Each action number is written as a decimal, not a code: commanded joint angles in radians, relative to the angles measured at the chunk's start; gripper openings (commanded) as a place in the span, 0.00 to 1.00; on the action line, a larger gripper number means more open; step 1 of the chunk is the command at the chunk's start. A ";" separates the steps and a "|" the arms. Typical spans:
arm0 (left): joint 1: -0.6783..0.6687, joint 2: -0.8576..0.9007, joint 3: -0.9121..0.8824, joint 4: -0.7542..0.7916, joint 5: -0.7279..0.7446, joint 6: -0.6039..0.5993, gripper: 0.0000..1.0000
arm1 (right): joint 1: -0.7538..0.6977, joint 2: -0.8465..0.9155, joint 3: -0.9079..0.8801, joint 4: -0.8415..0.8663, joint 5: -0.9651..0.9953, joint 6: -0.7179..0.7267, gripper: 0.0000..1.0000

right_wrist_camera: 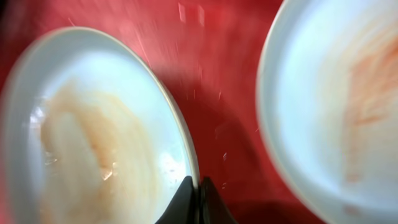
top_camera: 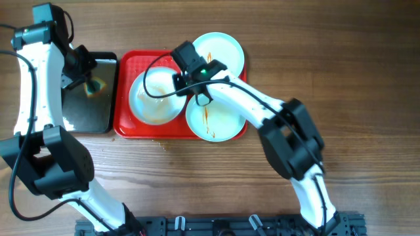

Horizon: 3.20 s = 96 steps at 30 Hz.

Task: Clean dirty plates on tray and stack at the side
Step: 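Lift the cleaned plate with the right gripper and place it right of tray, then grasp the lower plate rim with right gripper and drag it left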

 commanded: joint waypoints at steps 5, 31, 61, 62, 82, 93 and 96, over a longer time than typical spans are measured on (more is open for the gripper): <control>0.017 -0.006 0.016 0.003 0.010 -0.005 0.04 | 0.161 -0.129 0.046 0.066 0.793 -0.269 0.04; 0.016 -0.006 0.016 0.003 0.010 -0.006 0.04 | 0.238 -0.165 0.045 -0.061 0.621 -0.269 0.04; 0.014 -0.006 0.016 0.002 0.048 -0.006 0.04 | -0.917 -0.356 -0.360 -0.232 -0.399 -0.169 0.33; 0.012 -0.006 0.016 0.002 0.048 -0.006 0.04 | -0.897 -0.391 -0.334 -0.252 -0.458 -0.190 0.35; -0.008 -0.006 0.016 0.003 0.047 -0.006 0.04 | -0.340 -0.343 -0.533 -0.303 -0.317 0.043 0.34; -0.008 -0.006 0.016 0.003 0.047 -0.006 0.04 | -0.321 -0.267 -0.518 -0.291 -0.351 0.018 0.27; -0.008 -0.006 0.016 0.003 0.048 -0.006 0.04 | -0.321 -0.263 -0.514 -0.290 -0.355 0.016 0.22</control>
